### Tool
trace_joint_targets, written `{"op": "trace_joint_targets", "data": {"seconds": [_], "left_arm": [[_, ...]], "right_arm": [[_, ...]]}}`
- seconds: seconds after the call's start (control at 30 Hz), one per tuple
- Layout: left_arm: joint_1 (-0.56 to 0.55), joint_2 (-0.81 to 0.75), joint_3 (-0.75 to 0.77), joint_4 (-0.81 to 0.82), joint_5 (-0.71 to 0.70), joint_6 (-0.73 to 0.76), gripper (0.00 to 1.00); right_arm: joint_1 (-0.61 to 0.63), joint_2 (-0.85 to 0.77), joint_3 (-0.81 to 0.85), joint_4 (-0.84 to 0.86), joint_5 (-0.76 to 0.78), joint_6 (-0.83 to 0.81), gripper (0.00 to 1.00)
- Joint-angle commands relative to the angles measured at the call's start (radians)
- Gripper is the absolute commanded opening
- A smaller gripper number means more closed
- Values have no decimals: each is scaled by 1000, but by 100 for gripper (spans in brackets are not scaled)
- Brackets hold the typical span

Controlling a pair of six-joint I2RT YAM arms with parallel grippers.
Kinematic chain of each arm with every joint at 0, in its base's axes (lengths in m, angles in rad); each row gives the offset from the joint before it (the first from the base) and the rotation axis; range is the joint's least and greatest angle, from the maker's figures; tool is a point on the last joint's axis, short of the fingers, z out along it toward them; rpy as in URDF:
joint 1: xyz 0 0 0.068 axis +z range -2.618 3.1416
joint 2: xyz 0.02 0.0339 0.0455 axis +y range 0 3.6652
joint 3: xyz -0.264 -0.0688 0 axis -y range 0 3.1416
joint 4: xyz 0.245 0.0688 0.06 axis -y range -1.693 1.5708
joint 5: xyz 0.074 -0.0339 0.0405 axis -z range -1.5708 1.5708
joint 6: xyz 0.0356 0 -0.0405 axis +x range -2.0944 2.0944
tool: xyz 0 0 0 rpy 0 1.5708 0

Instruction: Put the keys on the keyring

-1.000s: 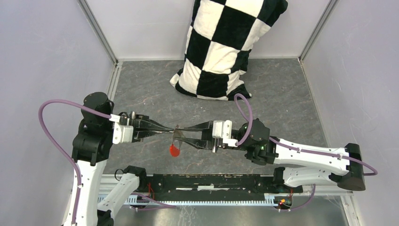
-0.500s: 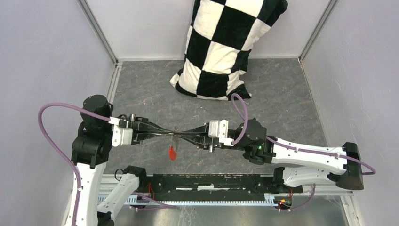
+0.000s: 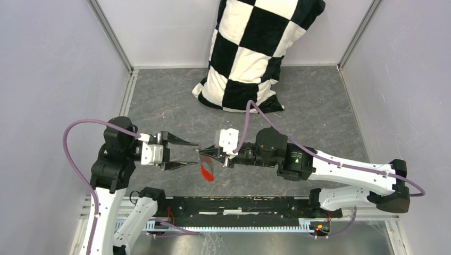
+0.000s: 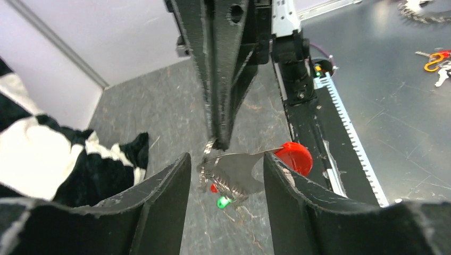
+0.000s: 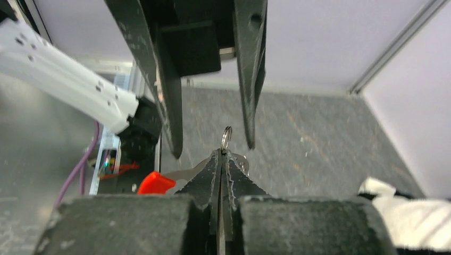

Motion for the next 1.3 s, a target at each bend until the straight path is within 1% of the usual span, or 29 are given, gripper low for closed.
{"op": "trace_joint_targets", "data": {"seconds": [0.0,0.07,0.13,0.23,0.43,0.57,0.73,0.87,1.0,1.17,1.2,1.27], "left_arm": [[-4,-7,0,-73,-105,21,60],[-4,2,10,-145,-112,100,60],[-4,11,15,-205,-125,170,58],[-4,21,14,-296,-142,285,48],[-6,35,-4,-404,-115,392,35],[-7,47,-10,-468,-123,460,32],[-7,57,-11,-569,-145,599,32],[-7,57,-11,-575,-146,635,28],[-9,60,-12,-576,-145,649,19],[-9,60,-22,-577,-145,664,5],[-9,62,-24,-578,-142,666,3],[-9,65,-26,-576,-134,664,2]], "right_arm": [[6,5,71,-250,65,14,1],[6,20,96,-317,60,19,1],[5,44,132,-383,47,25,1],[6,90,201,-457,31,26,1],[6,187,337,-579,1,35,1],[6,239,413,-638,-6,43,1],[6,286,484,-686,-31,45,1],[6,315,522,-711,-49,42,1],[6,328,544,-719,-61,44,1],[6,335,564,-701,-85,54,1],[6,337,566,-695,-91,57,1],[6,336,566,-669,-106,67,2]]}}
